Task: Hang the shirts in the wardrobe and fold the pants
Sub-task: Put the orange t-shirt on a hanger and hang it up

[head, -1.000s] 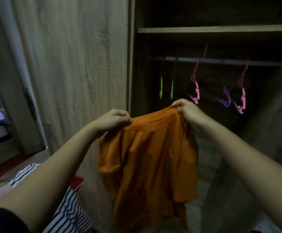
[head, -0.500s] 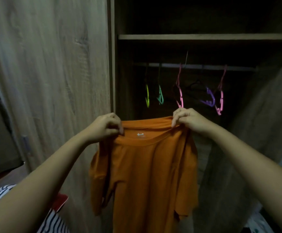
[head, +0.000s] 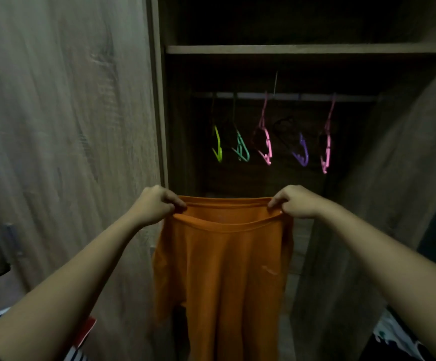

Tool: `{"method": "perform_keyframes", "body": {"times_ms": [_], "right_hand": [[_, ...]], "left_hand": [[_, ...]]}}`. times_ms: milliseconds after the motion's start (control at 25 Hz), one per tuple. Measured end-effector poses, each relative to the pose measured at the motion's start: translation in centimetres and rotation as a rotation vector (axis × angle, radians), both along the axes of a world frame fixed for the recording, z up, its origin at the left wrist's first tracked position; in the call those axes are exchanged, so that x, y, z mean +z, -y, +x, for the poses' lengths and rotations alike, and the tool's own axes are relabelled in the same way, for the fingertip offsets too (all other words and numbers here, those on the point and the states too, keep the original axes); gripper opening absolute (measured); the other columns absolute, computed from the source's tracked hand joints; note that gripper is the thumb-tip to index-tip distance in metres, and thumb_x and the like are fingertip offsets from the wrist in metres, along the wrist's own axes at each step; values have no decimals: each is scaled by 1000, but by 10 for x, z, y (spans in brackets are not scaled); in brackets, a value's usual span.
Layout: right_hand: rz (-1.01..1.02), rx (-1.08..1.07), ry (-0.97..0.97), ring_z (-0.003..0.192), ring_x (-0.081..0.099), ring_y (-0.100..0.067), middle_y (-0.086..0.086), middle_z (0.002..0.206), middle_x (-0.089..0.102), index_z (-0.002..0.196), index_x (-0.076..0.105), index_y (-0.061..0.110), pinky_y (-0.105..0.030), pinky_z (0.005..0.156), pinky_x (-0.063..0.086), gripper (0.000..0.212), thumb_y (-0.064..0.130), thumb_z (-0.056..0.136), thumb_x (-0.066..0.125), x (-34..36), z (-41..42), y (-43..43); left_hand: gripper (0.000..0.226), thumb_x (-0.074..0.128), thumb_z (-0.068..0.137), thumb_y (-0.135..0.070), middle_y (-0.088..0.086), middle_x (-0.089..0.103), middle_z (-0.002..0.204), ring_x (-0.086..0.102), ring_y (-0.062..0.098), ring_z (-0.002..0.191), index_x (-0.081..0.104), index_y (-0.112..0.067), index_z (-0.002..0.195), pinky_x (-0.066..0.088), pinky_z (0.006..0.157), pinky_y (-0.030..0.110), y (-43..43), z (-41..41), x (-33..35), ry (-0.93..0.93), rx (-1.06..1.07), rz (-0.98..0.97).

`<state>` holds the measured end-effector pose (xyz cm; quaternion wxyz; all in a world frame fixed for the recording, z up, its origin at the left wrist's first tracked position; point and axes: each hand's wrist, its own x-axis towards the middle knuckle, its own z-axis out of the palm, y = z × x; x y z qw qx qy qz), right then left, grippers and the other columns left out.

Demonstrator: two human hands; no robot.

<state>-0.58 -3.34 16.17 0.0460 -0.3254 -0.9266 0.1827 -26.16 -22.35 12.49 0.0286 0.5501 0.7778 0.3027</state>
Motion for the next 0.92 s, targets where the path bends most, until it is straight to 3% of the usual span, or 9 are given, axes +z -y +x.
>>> {"method": "perform_keyframes", "body": {"times_ms": [120, 320, 440, 560, 680, 800, 920], "right_hand": [[-119, -77, -149, 119, 49, -17, -5, 132, 54, 120, 61, 14, -33, 103, 40, 38, 0, 89, 43, 1, -9, 2], [-163, -120, -215, 115, 51, -17, -3, 131, 53, 121, 60, 19, -30, 96, 43, 42, 1, 86, 46, 7, -27, 5], [-74, -94, -247, 121, 48, -21, -5, 132, 52, 124, 58, 16, -27, 94, 42, 47, -2, 83, 43, 14, -41, 1], [21, -6, -189, 121, 50, -24, -9, 130, 54, 124, 57, 12, -28, 94, 45, 48, -1, 80, 45, 22, -56, -2], [148, 82, -115, 108, 57, -26, -10, 118, 59, 113, 63, 8, -29, 85, 51, 35, 3, 82, 48, 25, -62, -13], [220, 161, -77, 104, 56, -25, -7, 114, 56, 112, 62, 10, -27, 80, 46, 29, 9, 86, 50, 23, -61, -25], [269, 226, -84, 104, 54, -25, -6, 113, 53, 112, 61, 8, -32, 84, 50, 28, 11, 86, 50, 24, -55, -37]], "left_hand": [[28, 48, 91, -1, 0, 64, 98, 64, 11, 87, 68, -18, 99, 53, 73, 23, -10, 0, 10, 303, -84, 105], [19, 45, 89, -7, 5, 65, 87, 61, 21, 84, 62, -15, 83, 49, 72, 35, -44, 9, 6, 358, 9, 208], [16, 46, 95, -26, -3, 61, 96, 57, 12, 89, 61, -22, 94, 44, 70, 26, -67, 18, 11, 330, 77, 339], [15, 48, 94, -32, -3, 62, 93, 61, 12, 83, 57, -25, 104, 49, 67, 22, -102, 15, 36, 277, 146, 416], [34, 45, 96, -33, 7, 62, 107, 58, 11, 80, 53, -16, 125, 44, 63, 20, -148, 7, 68, 315, 186, 402], [54, 40, 98, -38, 15, 44, 139, 49, 27, 121, 32, -8, 143, 41, 89, 31, -192, 2, 82, 431, 281, 368], [63, 43, 98, -37, 20, 33, 147, 38, 36, 131, 19, -5, 147, 37, 103, 42, -228, 5, 84, 536, 388, 332]]}}
